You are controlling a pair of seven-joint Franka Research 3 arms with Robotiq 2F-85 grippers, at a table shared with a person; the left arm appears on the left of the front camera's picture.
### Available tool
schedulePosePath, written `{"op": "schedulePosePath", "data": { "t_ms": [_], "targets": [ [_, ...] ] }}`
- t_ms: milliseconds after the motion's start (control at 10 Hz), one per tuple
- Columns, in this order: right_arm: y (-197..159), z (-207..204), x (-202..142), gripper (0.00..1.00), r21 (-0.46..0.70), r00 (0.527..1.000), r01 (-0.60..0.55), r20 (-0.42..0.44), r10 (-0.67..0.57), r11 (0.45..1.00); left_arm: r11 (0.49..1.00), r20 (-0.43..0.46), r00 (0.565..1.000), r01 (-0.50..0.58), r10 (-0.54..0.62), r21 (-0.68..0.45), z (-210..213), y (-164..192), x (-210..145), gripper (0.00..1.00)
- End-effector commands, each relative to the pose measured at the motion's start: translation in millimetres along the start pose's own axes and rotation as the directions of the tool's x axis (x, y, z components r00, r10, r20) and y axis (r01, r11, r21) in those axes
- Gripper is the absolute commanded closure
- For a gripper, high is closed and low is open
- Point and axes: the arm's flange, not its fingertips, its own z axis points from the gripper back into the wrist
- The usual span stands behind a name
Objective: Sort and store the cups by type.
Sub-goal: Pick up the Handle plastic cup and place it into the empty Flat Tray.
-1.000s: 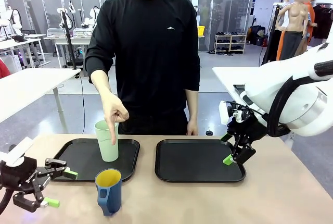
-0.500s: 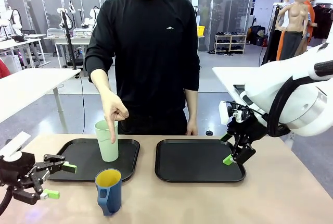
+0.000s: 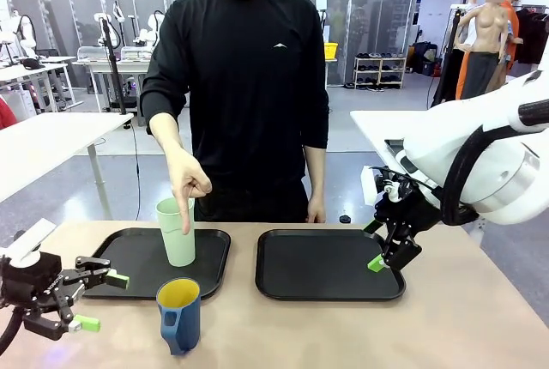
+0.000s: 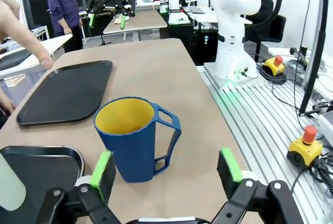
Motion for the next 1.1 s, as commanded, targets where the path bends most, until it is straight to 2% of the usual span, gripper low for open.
{"op": "schedulePosePath", "data": {
  "t_ms": [0, 100, 400, 500, 1000],
  "targets": [
    [0, 0, 0, 0.0, -0.007, 1.0, 0.001, -0.011, -0.001, 1.0, 0.999, 0.062, 0.998, -0.025, 0.022, 0.044, -6, 28, -19, 0.0],
    [0, 0, 0, 0.0, -0.007, 1.0, 0.001, -0.011, -0.001, 1.0, 0.999, 0.1, 0.994, -0.043, 0.041, 0.015, -11, 35, -26, 0.0],
    [0, 0, 0, 0.0, -0.007, 1.0, 0.001, -0.011, -0.001, 1.0, 0.998, 0.106, 0.992, -0.064, 0.066, -0.028, -20, 46, -40, 0.0],
    [0, 0, 0, 0.0, -0.007, 1.0, 0.001, -0.011, -0.001, 1.0, 0.998, 0.088, 0.994, -0.061, 0.063, -0.017, -22, 49, -44, 0.0],
    [0, 0, 0, 0.0, -0.007, 1.0, 0.001, -0.011, -0.001, 1.0, 0.997, 0.142, 0.989, -0.018, 0.029, -0.074, -40, 56, -62, 0.0]
  ]
}}
